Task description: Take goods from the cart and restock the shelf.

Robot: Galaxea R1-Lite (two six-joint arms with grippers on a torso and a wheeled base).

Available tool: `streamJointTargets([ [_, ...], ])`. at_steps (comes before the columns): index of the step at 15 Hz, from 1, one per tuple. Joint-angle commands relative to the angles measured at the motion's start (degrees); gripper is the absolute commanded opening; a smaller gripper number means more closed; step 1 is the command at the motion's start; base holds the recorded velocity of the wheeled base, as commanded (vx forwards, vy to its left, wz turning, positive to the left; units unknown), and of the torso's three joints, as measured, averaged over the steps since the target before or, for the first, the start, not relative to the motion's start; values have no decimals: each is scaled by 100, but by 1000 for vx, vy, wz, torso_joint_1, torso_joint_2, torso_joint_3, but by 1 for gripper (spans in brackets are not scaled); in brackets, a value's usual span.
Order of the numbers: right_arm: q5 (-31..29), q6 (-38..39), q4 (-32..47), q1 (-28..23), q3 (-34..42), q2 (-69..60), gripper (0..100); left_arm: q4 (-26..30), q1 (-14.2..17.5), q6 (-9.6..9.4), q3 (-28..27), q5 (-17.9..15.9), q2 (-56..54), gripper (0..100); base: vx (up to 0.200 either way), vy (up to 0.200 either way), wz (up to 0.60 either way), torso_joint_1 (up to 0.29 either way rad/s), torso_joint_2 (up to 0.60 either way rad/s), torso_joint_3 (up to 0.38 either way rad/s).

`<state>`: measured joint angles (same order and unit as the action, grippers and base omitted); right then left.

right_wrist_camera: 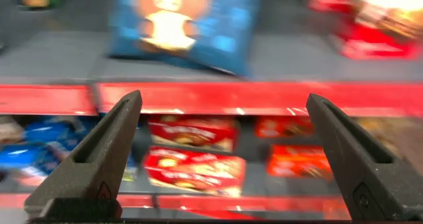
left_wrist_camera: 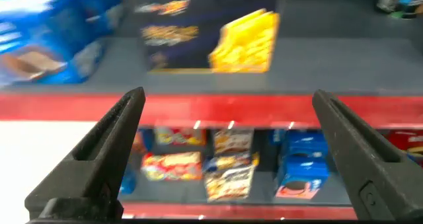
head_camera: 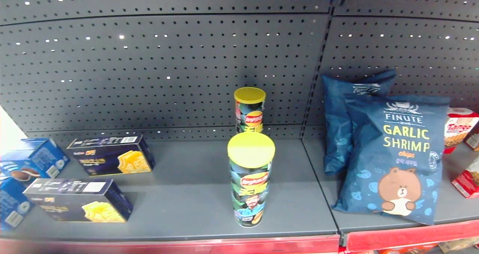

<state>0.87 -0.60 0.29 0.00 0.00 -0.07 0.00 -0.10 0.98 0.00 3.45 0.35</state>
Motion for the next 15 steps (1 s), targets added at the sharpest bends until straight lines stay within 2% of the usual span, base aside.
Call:
streamJointTargets([
  [1, 1, -2, -3, 0, 0, 7, 100, 0, 1, 8, 0, 7, 9, 100, 0, 0, 0, 0, 0, 0],
  [14, 1, -2, -20, 0, 0, 7, 100, 0, 1, -1, 0, -2, 9, 100, -15, 0, 0, 0, 1, 0],
  [15, 1, -2, -12, 0, 0, 7, 100, 0, 1, -1, 0, -2, 9, 100, 0, 0, 600, 2, 7, 7],
])
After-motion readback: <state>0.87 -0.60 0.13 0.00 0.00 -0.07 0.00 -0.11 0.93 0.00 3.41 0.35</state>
